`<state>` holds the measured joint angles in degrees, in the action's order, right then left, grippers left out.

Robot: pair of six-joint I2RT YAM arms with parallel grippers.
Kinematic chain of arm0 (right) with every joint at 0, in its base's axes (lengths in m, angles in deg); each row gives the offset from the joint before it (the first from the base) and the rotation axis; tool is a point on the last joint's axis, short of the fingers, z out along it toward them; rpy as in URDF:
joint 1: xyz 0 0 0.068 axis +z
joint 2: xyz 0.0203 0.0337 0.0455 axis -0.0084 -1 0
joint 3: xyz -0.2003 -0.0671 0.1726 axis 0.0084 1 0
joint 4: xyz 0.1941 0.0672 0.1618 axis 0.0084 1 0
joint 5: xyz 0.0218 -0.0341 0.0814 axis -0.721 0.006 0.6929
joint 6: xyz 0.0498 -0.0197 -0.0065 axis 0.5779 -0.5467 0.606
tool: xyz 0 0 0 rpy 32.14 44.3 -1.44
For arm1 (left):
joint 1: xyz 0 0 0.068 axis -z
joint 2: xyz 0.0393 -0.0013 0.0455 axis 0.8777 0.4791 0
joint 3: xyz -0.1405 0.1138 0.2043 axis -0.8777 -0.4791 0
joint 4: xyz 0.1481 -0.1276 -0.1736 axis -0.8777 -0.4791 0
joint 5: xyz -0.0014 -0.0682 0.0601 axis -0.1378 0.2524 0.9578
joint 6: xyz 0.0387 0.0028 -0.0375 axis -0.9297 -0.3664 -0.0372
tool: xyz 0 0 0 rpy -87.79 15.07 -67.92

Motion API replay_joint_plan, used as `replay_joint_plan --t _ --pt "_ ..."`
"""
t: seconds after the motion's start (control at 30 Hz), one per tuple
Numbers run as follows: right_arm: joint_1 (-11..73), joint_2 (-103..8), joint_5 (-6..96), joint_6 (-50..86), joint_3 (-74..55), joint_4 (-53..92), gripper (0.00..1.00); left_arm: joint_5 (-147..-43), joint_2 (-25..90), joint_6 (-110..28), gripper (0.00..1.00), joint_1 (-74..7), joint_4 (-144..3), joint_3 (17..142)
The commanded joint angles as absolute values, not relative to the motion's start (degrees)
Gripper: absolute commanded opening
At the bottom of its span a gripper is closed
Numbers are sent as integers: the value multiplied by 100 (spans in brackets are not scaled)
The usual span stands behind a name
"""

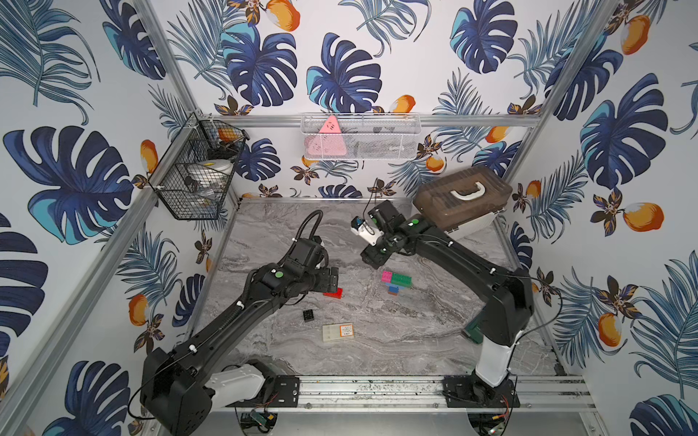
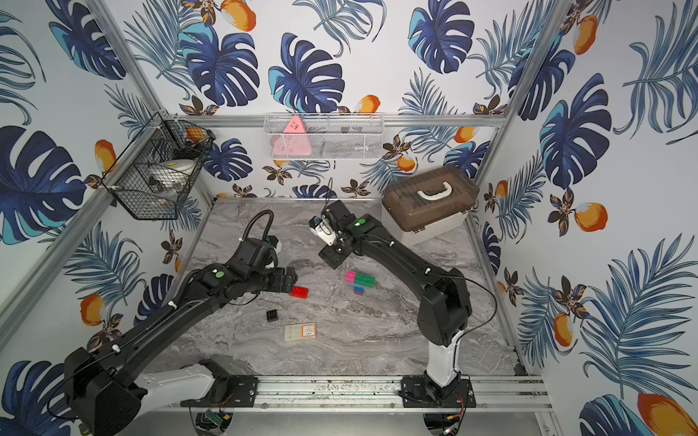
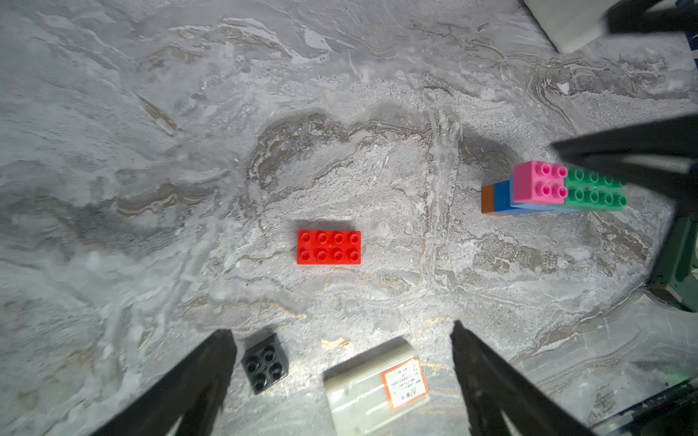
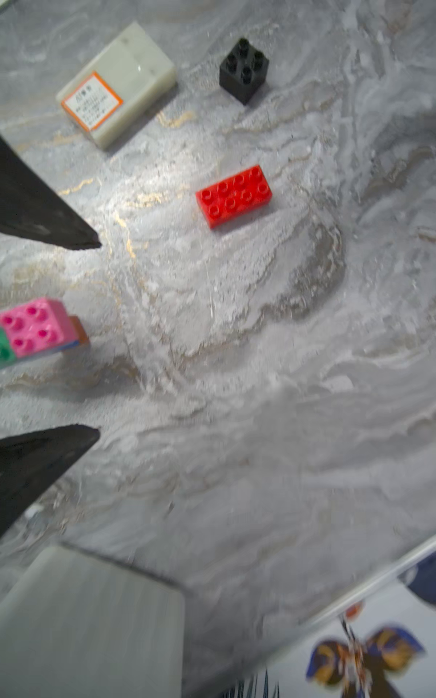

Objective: Assemble a spoon with lego
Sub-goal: Adjust the lego brick at the center of the board, then pick up the lego brick from the center of the board.

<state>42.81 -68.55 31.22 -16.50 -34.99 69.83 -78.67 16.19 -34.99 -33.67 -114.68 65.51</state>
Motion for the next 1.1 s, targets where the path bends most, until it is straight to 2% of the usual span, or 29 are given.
replay_joint_plan --t 0.0,0.4,0.9,1.07 --pt "4555 -7322 3029 -1076 -3809 7314 74 -7514 1372 -3614 95 -3378 -12189 6708" --pt "5648 -8976 3277 -920 -4615 7081 65 -7460 550 -3436 95 -3377 -12919 6815" --pt "5735 -9524 2803 -1290 -4916 6992 63 -7567 570 -3409 95 -3382 -12882 6782" --pt "5735 -9615 2807 -1350 -4958 7037 56 -7609 634 -3425 95 -3377 -12830 6759"
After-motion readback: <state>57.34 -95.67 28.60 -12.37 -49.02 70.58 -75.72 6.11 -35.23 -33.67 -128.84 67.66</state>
